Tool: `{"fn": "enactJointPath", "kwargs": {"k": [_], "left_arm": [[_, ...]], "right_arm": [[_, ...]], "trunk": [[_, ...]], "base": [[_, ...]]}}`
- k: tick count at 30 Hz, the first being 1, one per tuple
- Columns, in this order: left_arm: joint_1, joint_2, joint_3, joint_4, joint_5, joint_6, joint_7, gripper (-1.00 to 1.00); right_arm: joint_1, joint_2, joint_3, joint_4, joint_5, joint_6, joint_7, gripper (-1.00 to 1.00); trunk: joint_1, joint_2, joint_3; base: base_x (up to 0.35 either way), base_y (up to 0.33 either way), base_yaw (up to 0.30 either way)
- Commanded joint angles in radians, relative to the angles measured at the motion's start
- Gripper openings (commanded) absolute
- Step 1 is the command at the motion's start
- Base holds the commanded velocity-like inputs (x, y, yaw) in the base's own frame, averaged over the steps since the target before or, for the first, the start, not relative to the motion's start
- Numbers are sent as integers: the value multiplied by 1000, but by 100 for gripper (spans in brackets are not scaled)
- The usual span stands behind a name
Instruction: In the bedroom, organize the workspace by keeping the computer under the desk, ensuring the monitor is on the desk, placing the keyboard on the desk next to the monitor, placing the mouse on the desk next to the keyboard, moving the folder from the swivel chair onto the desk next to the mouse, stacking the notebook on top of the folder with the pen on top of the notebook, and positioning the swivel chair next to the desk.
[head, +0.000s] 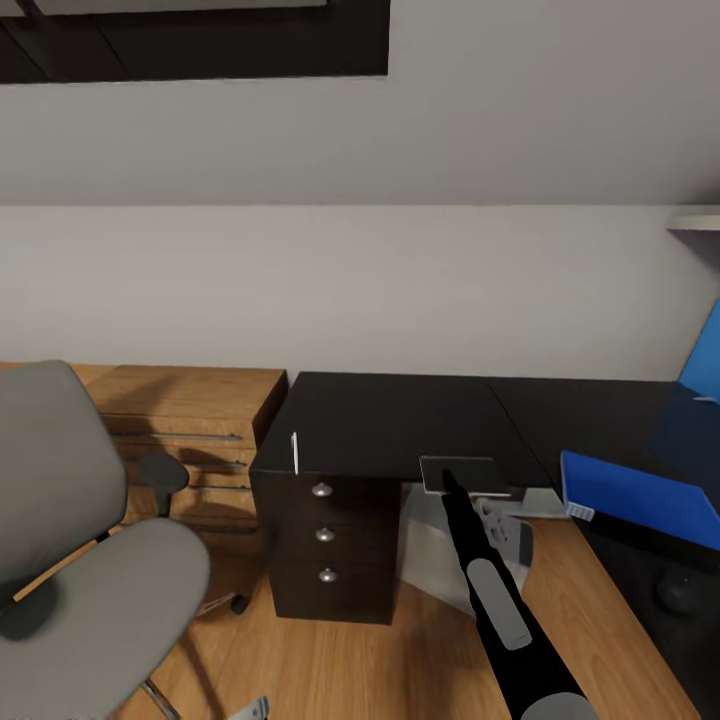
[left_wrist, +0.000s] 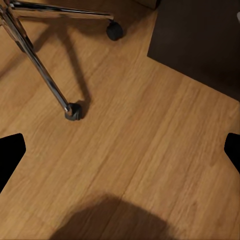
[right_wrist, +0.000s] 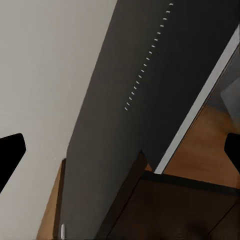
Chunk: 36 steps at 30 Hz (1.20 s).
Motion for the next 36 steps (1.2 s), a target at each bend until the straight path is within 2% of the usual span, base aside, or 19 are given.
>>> {"fn": "enactJointPath", "kwargs": {"k": [1, 34, 36], "left_arm": [[0, 1, -3, -1, 10, -7, 3, 100], [0, 1, -3, -1, 9, -9, -9, 100], [0, 1, -3, -1, 9, -9, -9, 100]], "right_arm": [[0, 0, 1, 0, -8, -4, -2, 100], [0, -4, -10, 24, -5, -4, -3, 100], [0, -4, -10, 29, -5, -4, -2, 100]], "trunk": [[4, -8, -4], [130, -239, -107], [130, -239, -107]], "base": [[0, 0, 0], [0, 0, 0], [0, 0, 0]]}}
